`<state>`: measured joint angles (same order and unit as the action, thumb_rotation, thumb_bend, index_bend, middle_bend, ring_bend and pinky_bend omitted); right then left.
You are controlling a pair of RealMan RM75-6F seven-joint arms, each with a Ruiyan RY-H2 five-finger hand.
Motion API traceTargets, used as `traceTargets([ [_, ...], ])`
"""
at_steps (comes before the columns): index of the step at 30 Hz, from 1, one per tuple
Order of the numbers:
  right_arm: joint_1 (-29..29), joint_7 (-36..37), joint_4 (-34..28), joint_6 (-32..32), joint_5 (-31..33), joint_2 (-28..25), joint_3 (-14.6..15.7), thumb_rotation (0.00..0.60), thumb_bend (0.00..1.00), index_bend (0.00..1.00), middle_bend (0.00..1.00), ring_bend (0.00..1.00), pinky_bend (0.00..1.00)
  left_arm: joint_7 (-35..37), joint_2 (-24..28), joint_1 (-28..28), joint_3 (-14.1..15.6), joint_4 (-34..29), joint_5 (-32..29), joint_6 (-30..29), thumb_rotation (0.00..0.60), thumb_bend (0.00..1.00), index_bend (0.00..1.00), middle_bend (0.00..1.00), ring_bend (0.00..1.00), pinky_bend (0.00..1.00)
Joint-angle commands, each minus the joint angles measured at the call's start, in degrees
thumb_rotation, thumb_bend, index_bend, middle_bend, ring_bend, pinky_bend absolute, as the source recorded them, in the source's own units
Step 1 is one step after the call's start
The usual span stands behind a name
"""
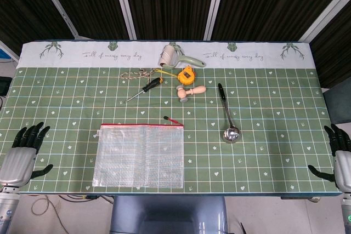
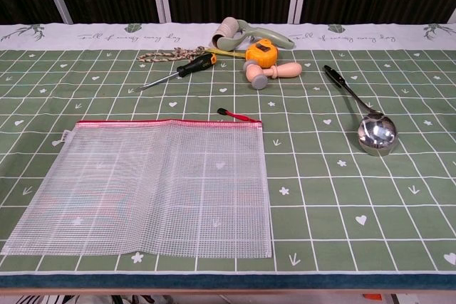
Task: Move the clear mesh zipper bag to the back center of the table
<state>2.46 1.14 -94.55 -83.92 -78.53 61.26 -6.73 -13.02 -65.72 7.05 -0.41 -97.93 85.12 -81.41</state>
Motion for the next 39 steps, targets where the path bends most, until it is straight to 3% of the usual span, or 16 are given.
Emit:
traceTargets([
  [1, 0.0, 0.0, 0.0, 0.0, 0.0, 0.0, 0.0, 0.6, 0.16, 0.0, 0.0, 0.0, 0.19, 0.0, 0.0, 0.0, 0.0, 0.0, 0.0, 0.0, 0.6, 0.1, 0.0, 0.0, 0.0, 0.0],
  [19, 0.1, -0.6, 0.0, -0.1, 0.0, 0.2, -0.1, 0.6, 0.16, 0.0, 0.0, 0.0, 0.19, -0.9, -0.4, 0.2, -0.3, -0.1, -0.6, 0.3, 0.6, 0.1, 0.0, 0.0, 0.0, 0.0],
  [25, -0.1, -0.6, 0.6, -0.9, -0.5, 0.6, -0.1, 0.6, 0.16, 0.0, 0.0, 0.0, 0.19, -3.6, 0.3, 1.1, -1.0, -2.9, -1.7, 1.4, 0.6, 0.1, 0.0, 0.0, 0.0, 0.0],
  [34, 0.4, -0.2, 0.6, 0.4, 1.0, 1.0, -0.6, 0.6, 0.16, 0.0, 0.0, 0.0, 0.19, -14.1, -2.9, 11.5, -9.1, -8.9, -7.7, 10.1, 0.6, 0.12, 0.01, 0.0, 0.0, 0.0],
  [39, 0.4, -0.1, 0.4, 0.6, 1.9, 0.9, -1.0, 0.6, 0.16, 0.0, 0.0, 0.0, 0.19, -21.7, -8.0, 20.1, -14.9, -8.1, -15.7, 16.7, 0.6, 0.17, 0.14, 0.0, 0.0, 0.0],
])
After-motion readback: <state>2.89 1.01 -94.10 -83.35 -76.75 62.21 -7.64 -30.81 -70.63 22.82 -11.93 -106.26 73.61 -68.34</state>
